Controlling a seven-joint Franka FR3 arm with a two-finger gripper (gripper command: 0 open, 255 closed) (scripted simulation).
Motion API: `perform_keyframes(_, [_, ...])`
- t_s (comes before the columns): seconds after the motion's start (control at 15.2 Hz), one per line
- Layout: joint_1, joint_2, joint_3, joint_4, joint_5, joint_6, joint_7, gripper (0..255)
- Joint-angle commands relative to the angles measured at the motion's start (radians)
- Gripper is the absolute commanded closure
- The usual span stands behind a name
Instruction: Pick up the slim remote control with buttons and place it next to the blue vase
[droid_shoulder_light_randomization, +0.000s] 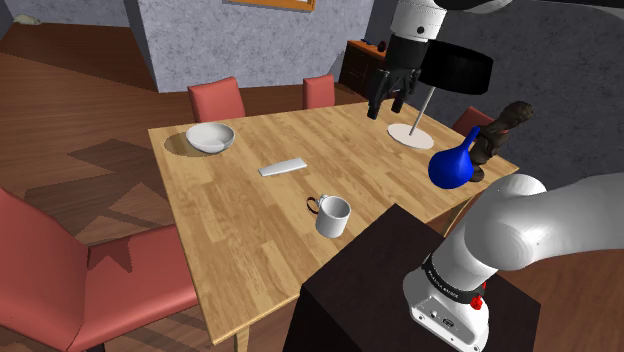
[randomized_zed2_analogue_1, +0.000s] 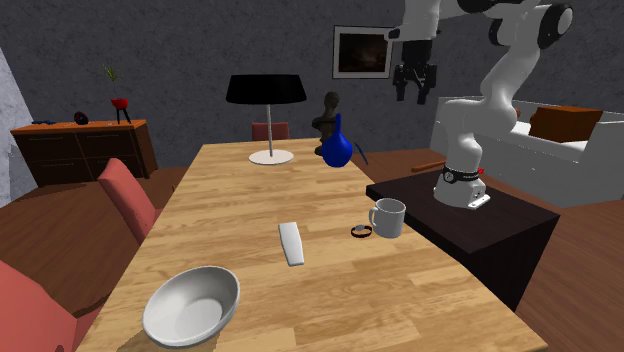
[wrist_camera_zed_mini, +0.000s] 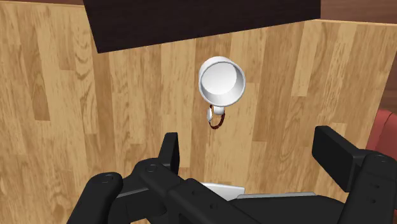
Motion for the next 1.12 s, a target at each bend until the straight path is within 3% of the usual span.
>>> perform_keyframes(0.0, [0.000, 0.000, 0.000, 0.000, 0.000, 0.000, 0.000, 0])
perform_keyframes(0.59, [0.040, 0.221, -0.156, -0.053, -0.093, 0.283, -0.371, 0])
perform_keyframes(1.06, [0.082, 0.475, -0.253, 0.002, -0.094, 0.490, -0.660, 0])
